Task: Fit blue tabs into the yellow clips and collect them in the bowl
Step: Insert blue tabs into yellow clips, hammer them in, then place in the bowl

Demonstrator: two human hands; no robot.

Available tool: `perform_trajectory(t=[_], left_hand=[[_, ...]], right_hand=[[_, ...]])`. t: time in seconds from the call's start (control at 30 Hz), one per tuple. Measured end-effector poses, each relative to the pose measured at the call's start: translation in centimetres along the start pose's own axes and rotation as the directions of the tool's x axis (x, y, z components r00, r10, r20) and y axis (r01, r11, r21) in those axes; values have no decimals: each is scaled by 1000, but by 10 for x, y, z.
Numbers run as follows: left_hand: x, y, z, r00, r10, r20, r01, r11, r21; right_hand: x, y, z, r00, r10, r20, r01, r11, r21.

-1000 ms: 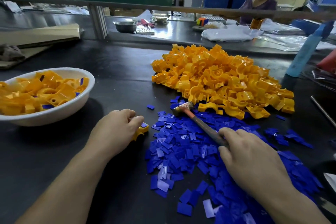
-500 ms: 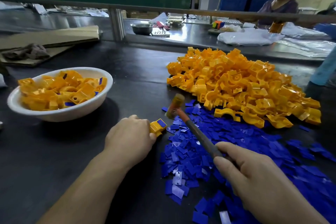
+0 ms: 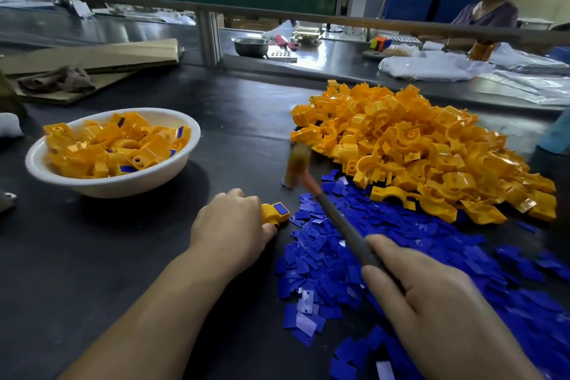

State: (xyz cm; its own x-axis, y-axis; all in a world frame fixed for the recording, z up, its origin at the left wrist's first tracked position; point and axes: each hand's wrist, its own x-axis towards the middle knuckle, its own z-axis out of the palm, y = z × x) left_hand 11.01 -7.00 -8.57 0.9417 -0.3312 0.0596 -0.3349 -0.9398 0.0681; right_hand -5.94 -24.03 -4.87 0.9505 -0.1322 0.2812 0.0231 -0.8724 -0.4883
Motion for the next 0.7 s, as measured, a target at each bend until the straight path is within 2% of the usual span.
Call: perform_trajectory(t=[0.07, 0.13, 0.2, 0.33, 0.5, 0.63, 0.7], left_hand=[[0, 1, -1, 1000, 6, -4, -6, 1000, 10], [1, 1, -1, 1000, 7, -6, -7, 1000, 18], [0, 1, -2, 1000, 10, -7, -10, 1000, 18], [0, 1, -2, 1000, 19, -21, -18, 999, 31], [-1, 3, -4, 1000, 4, -24, -3, 1000, 24], [0, 0, -2, 1000, 5, -27, -4, 1000, 9], [2, -2, -3, 1000, -7, -19, 7, 1000, -22]], right_hand=[[3, -1, 5, 988, 69, 139, -53, 992, -114], [6, 1, 2, 976, 100, 195, -69, 985, -159], [7, 3, -3, 975, 123, 186, -98, 985, -139], [7, -2, -2, 988, 140, 70, -135, 988, -71], [15, -7, 13, 978, 124, 165, -102, 985, -139], [12, -3, 3, 976, 176, 128, -154, 974, -169], [10, 3, 1, 977, 207, 55, -192, 960, -203]])
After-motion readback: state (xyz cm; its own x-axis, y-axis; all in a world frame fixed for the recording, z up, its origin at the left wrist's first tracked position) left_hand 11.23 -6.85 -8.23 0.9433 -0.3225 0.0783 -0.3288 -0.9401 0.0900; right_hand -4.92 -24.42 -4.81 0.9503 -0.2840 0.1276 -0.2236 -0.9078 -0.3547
